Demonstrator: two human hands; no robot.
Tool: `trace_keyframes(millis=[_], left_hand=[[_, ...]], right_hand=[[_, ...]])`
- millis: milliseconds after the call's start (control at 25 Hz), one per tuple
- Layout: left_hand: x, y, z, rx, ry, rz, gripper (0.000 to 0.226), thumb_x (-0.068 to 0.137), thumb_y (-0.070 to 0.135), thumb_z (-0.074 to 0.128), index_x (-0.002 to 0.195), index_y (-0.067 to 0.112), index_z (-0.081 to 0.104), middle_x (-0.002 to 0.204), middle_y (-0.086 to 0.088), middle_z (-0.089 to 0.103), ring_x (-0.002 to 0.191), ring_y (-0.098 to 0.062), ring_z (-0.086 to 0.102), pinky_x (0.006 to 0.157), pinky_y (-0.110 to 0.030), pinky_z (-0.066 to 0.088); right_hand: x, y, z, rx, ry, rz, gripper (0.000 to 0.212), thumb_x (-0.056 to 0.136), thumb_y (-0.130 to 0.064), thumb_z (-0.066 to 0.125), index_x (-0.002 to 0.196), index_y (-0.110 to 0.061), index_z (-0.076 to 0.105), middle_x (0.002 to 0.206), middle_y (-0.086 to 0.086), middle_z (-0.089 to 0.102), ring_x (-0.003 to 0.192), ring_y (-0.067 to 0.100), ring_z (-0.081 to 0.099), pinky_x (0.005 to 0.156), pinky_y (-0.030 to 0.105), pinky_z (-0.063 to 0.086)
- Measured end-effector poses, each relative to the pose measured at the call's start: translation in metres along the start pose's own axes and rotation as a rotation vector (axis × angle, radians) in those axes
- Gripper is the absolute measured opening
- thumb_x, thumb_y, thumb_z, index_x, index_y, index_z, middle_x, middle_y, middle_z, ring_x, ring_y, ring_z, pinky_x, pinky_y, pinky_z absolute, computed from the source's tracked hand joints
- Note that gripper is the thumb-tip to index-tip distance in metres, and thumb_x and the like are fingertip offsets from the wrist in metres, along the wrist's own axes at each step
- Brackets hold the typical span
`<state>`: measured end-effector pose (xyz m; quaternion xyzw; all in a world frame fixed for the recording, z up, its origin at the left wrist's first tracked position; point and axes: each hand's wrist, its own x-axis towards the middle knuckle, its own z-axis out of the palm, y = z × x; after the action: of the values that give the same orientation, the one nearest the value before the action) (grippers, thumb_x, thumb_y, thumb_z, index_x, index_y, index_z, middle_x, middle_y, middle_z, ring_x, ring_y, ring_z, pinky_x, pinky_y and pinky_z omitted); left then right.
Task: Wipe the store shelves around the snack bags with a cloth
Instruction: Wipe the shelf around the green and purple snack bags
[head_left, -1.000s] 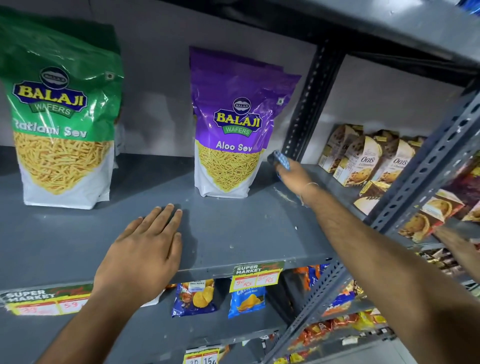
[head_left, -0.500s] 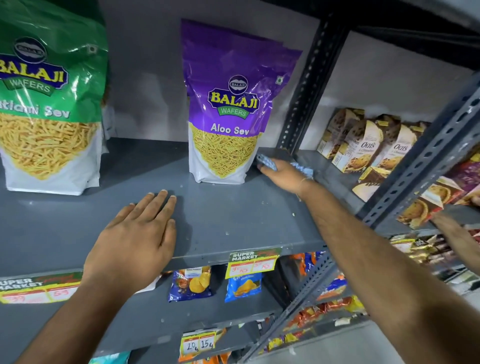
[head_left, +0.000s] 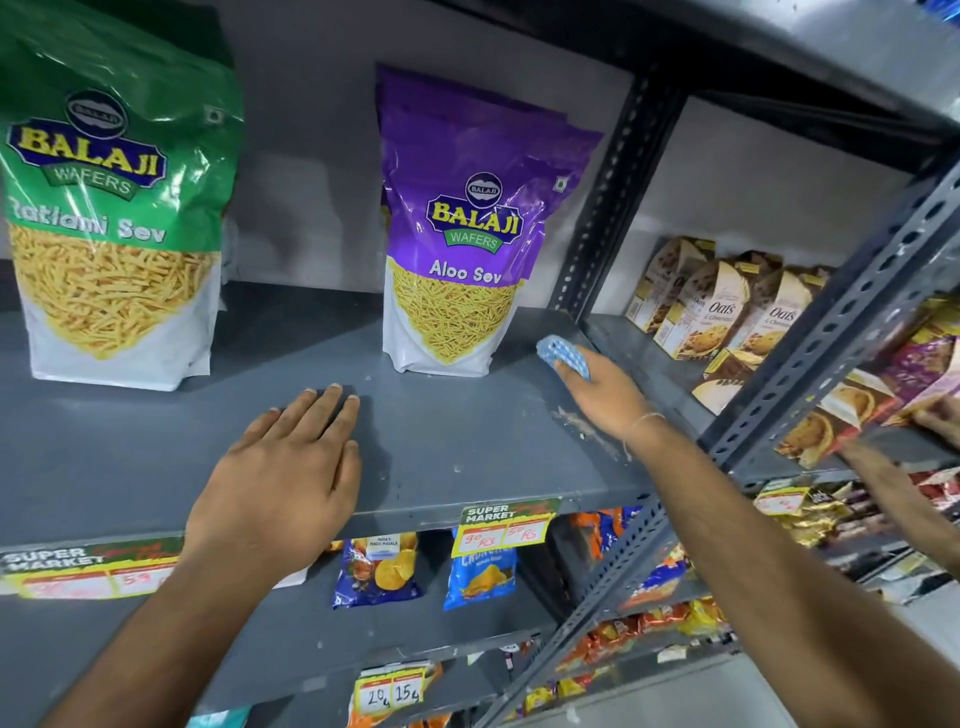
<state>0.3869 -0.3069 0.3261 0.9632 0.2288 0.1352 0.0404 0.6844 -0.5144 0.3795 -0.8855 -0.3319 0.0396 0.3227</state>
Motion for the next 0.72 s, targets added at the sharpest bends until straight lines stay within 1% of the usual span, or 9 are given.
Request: trace_keyframes(millis=[120,240,280,360,480,560,600,680,720], left_hand=[[0.001,0.001,-0.001,0.005,-0.008,0.001,0.074,0.098,0.048,0.007,0.161,0.021,0.036,0.169,0.000,0.034,0.157,-0.019,0.031,0.127,-0.042,0.028],[0.001,0.000,0.000,0.016,-0.012,0.001,0.074,0.098,0.047,0.007,0.160,0.020,0.036,0.169,-0.001,0.034,0.157,-0.019,0.032,0.127,-0.042,0.028],[0.001,0.000,0.000,0.018,-0.016,0.004,0.074,0.098,0.047,0.007,0.161,0.020,0.036,0.169,-0.001,0.034,0.157,-0.020,0.032,0.127,-0.042,0.028],[0.001,0.001,0.001,0.013,-0.023,0.009,0.075,0.097,0.047,0.005,0.162,0.019,0.033,0.170,-0.001,0.030,0.158,-0.020,0.029,0.128,-0.042,0.026],[0.002,0.002,0.001,0.002,-0.029,0.012,0.080,0.094,0.049,-0.003,0.164,0.020,0.024,0.173,0.000,0.021,0.161,-0.018,0.020,0.130,-0.040,0.018],[0.001,0.003,-0.001,-0.005,-0.033,0.020,0.083,0.092,0.050,-0.007,0.165,0.020,0.020,0.174,0.000,0.018,0.161,-0.019,0.017,0.130,-0.040,0.016],[0.001,0.003,-0.002,-0.006,-0.036,0.026,0.084,0.091,0.050,-0.008,0.165,0.020,0.018,0.174,0.000,0.017,0.162,-0.019,0.016,0.130,-0.040,0.015],[0.001,0.002,-0.002,0.000,-0.032,0.036,0.083,0.093,0.050,-0.006,0.165,0.019,0.021,0.174,-0.002,0.019,0.161,-0.021,0.019,0.130,-0.041,0.017],[0.001,0.002,-0.001,0.007,-0.018,0.037,0.080,0.095,0.048,-0.001,0.164,0.017,0.026,0.172,-0.004,0.025,0.160,-0.023,0.024,0.129,-0.042,0.020]], right_hand=[[0.019,0.009,0.012,-0.007,-0.002,0.080,0.032,0.101,-0.043,0.048,0.128,-0.030,0.061,0.123,-0.001,0.069,0.115,0.023,0.063,0.097,0.035,0.046],[0.000,0.005,0.016,-0.016,-0.046,0.109,0.035,0.100,-0.048,0.046,0.131,-0.035,0.057,0.126,-0.001,0.067,0.115,0.025,0.063,0.102,0.041,0.047],[-0.011,0.002,0.017,0.004,-0.044,0.107,0.038,0.100,-0.049,0.046,0.134,-0.036,0.056,0.130,-0.002,0.066,0.119,0.025,0.061,0.104,0.041,0.046],[-0.037,-0.008,0.024,0.006,-0.045,0.076,0.045,0.101,-0.045,0.048,0.143,-0.033,0.050,0.144,-0.005,0.057,0.133,0.020,0.051,0.113,0.037,0.037],[-0.078,-0.040,0.046,-0.115,-0.063,-0.114,0.051,0.101,-0.039,0.050,0.151,-0.030,0.041,0.158,-0.008,0.041,0.147,0.013,0.034,0.122,0.031,0.022],[-0.092,-0.055,0.061,-0.167,-0.093,-0.223,0.051,0.102,-0.037,0.050,0.151,-0.029,0.040,0.158,-0.007,0.041,0.146,0.012,0.033,0.122,0.031,0.023],[-0.095,-0.060,0.062,-0.140,-0.098,-0.222,0.049,0.102,-0.037,0.050,0.150,-0.030,0.043,0.155,-0.006,0.047,0.143,0.013,0.039,0.120,0.031,0.028],[-0.087,-0.057,0.051,-0.014,-0.038,-0.120,0.042,0.101,-0.039,0.050,0.142,-0.034,0.051,0.136,-0.004,0.064,0.126,0.016,0.058,0.106,0.034,0.045],[-0.079,-0.052,0.040,0.011,0.048,-0.069,0.040,0.100,-0.039,0.050,0.140,-0.035,0.053,0.127,-0.004,0.070,0.116,0.017,0.065,0.099,0.035,0.050]])
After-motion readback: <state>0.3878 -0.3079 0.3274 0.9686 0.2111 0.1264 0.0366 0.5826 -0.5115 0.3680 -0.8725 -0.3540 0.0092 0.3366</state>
